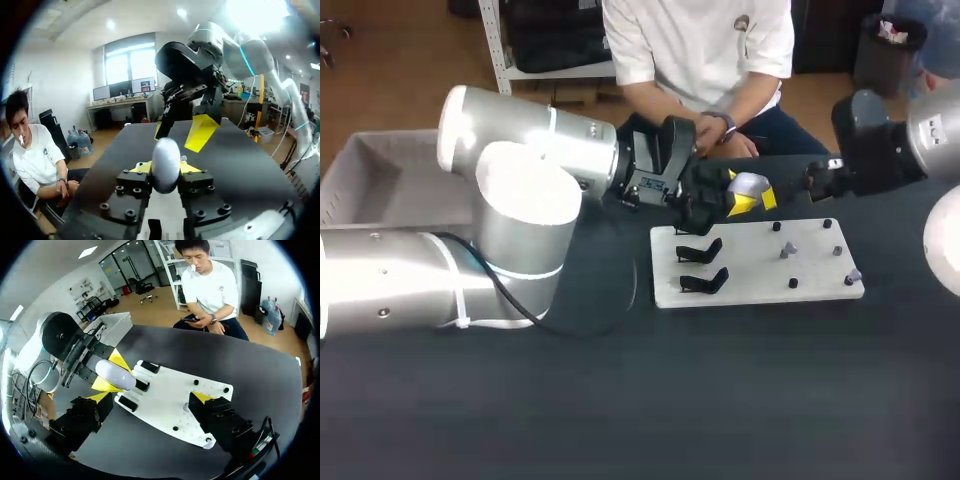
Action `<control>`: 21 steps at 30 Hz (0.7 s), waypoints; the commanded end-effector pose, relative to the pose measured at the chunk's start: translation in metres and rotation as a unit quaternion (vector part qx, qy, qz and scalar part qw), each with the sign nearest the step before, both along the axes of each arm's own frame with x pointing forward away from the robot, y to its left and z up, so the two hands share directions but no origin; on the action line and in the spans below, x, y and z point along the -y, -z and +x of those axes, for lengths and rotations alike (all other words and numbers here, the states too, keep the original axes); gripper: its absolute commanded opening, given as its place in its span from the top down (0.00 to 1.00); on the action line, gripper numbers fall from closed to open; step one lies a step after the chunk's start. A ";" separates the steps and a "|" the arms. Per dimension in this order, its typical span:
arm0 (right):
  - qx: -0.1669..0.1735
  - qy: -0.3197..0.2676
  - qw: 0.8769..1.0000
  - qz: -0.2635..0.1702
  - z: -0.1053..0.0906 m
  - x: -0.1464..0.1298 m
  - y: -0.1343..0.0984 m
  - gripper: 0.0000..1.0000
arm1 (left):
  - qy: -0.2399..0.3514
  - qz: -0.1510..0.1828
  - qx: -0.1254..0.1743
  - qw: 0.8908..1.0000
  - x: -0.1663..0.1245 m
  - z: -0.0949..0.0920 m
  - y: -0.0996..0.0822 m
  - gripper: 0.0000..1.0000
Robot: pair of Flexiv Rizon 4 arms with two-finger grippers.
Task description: Pick up each earbud case from the left stands, insert the matching earbuds, close the lid, and place the case in the box.
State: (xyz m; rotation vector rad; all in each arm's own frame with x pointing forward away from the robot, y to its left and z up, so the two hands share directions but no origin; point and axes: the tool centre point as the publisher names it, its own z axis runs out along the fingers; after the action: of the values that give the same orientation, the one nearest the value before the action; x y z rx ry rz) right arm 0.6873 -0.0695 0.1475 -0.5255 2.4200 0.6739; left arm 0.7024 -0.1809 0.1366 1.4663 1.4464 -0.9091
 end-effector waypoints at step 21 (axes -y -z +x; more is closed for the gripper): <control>0.043 0.017 0.997 -0.058 0.004 0.021 -0.017 0.00 | 0.021 -0.087 -0.037 0.995 -0.019 -0.023 -0.007 1.00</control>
State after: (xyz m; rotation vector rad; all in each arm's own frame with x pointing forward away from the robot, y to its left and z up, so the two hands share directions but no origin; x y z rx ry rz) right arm 0.7061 -0.0851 0.1564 -0.5610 2.3935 0.6170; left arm 0.6881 -0.1754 0.1424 1.4047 1.4086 -1.0710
